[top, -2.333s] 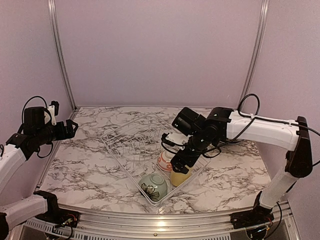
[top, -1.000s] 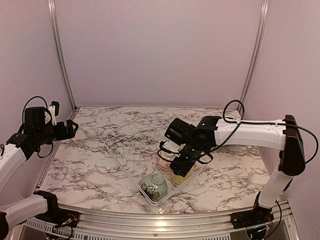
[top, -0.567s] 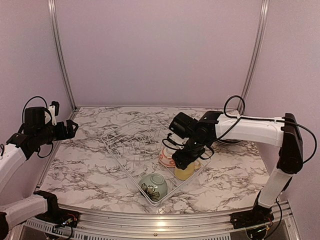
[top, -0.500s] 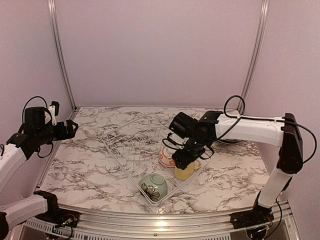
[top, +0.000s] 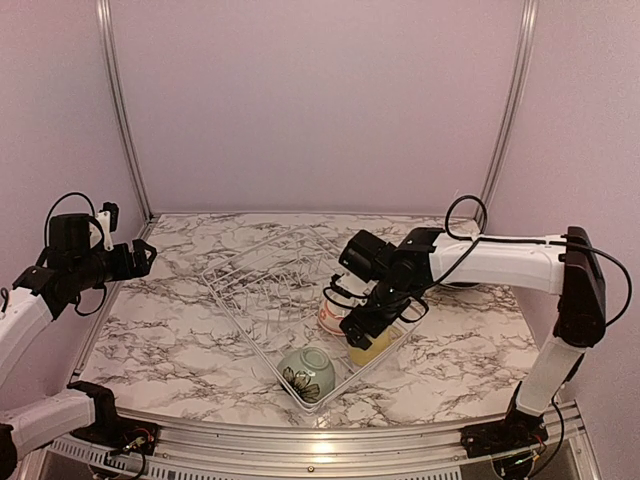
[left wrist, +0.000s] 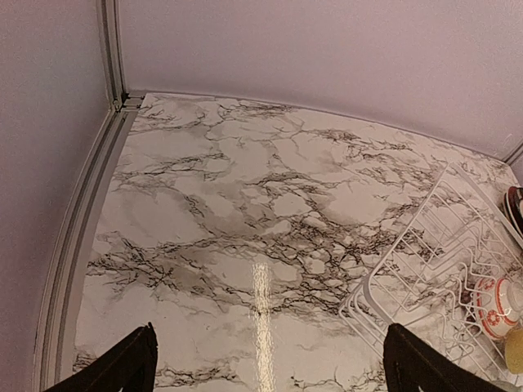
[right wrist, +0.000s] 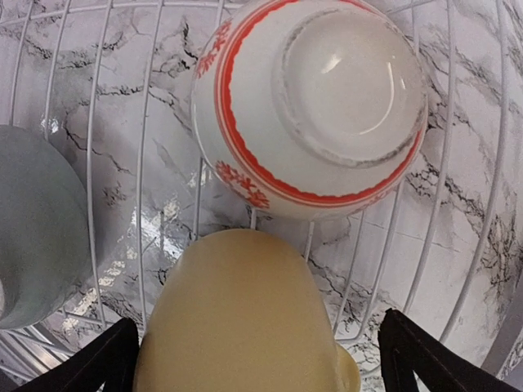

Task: Unload the mixed dishes from the dish rack
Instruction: Grab the cup from the dish rack.

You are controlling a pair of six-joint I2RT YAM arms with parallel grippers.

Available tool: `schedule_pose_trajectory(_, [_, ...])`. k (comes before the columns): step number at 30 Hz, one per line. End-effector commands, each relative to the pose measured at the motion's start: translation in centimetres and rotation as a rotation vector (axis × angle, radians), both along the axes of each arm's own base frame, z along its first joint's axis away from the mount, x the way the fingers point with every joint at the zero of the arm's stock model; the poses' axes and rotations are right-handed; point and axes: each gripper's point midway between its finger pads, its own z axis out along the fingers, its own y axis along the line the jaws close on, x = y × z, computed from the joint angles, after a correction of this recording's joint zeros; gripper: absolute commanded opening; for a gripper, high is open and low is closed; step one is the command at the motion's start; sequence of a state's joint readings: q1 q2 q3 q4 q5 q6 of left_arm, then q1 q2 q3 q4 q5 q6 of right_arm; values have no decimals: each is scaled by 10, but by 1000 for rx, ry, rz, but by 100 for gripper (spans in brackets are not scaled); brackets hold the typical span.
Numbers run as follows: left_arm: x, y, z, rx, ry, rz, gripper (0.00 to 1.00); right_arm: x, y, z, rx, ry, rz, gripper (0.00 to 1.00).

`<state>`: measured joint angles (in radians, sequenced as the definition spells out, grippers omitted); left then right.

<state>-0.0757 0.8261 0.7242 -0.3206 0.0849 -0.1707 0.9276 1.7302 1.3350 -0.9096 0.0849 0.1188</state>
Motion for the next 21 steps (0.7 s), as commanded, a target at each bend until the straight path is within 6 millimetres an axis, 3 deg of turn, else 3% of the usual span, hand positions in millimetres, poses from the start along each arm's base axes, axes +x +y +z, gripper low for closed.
schedule_pose_trajectory(1, [-1, 1, 0, 11, 10, -2, 99, 2, 0, 2, -14, -43, 59, 98])
schedule_pose_trajectory(8, [0, 2, -1, 15, 14, 3, 99, -5, 2, -15, -45, -10, 106, 93])
schedule_pose_trajectory(21, [1, 2, -4, 18, 26, 4, 99, -8, 13, -13, 0, 7, 143, 62])
